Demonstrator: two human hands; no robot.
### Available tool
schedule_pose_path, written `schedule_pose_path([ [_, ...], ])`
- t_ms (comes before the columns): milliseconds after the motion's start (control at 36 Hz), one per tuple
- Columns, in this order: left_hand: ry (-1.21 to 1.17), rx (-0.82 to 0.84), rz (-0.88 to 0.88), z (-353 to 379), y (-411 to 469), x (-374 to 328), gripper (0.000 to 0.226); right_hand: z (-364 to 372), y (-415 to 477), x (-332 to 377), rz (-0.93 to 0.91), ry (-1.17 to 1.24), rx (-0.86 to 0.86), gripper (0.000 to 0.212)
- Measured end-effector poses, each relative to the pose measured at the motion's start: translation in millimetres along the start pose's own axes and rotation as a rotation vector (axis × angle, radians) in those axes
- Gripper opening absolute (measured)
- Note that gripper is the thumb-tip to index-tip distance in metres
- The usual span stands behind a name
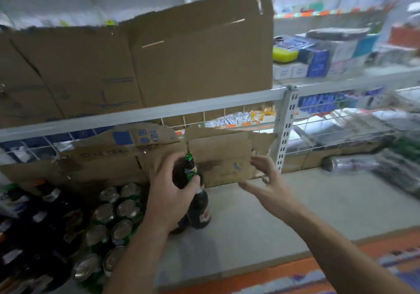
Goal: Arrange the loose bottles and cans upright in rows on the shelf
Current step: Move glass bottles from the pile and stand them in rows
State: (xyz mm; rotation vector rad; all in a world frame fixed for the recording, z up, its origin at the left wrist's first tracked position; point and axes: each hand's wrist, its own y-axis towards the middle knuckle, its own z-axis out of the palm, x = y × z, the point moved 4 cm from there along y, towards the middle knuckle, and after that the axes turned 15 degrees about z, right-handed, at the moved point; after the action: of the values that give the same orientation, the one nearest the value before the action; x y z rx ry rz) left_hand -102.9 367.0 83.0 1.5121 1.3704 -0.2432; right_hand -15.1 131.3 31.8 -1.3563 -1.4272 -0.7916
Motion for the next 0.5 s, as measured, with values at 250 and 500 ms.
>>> schedule_pose_path([
  [250,-0.283,0.295,0.232,164.2,35.8,-184.1,0.052,-210.6,-78.6,17.1,-0.112,-0.003,-0.281,0.062],
  [500,-0.424,0.536,0.398,321.5,20.8,-312.5,0.046,-401.7,-169.7,-12.8,-0.069,-0.065,-0.497,0.056],
])
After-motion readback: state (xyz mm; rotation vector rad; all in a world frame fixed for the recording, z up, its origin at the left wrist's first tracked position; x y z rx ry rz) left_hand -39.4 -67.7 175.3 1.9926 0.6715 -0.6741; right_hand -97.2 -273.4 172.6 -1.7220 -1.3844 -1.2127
